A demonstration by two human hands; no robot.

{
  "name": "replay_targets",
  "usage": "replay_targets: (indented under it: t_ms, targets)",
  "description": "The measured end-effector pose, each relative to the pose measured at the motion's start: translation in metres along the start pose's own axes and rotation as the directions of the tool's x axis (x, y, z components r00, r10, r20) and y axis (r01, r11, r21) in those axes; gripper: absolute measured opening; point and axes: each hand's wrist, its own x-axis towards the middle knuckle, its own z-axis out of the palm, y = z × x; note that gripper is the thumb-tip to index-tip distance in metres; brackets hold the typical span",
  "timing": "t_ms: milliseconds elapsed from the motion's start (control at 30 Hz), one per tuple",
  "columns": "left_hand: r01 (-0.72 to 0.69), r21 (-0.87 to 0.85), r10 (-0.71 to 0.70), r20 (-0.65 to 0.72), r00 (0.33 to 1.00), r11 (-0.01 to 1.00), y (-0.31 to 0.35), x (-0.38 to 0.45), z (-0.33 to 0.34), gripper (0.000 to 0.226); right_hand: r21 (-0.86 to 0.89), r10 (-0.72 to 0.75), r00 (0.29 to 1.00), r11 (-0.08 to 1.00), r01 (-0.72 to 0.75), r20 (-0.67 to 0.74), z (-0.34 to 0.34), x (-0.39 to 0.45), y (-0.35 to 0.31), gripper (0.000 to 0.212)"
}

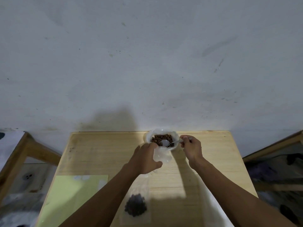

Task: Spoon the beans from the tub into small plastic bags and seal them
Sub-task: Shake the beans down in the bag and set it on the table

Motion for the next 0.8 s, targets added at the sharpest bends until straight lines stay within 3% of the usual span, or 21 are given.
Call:
replay_targets:
  t_ms: [167,333,467,600,800]
  targets:
    - [-0.009,-0.072,0.007,-0.032,0.999,0.997,0.002,-0.001,-0.001,0.066,0.137,0.123,0.991,0.982,-0.128,0.047,-0.006,-0.001,0.000,0.021]
    - [-0.031,-0.128,0.028,-0.025,0.999,0.991,0.005,-0.004,-0.001,0.070,0.153,0.108,0.992,0.981,-0.118,0.073,-0.010,-0.007,0.003,0.019]
    - [-0.077,-0.153,0.059,-0.119,0.991,0.985,0.006,-0.004,-0.001,0.071,0.183,0.125,0.992,0.975,-0.129,0.036,-0.022,-0.004,-0.001,0.022]
    - [-0.101,-0.130,0.067,-0.239,0.969,0.986,-0.001,-0.007,-0.006,0.066,0.228,0.042,0.999,0.973,-0.038,-0.016,-0.042,-0.007,-0.024,0.022]
    - [0.015,-0.115,-0.051,-0.313,0.948,0.993,-0.012,-0.011,-0.018,0.063,0.207,-0.144,0.990,0.968,0.140,0.001,-0.060,-0.023,-0.078,0.022]
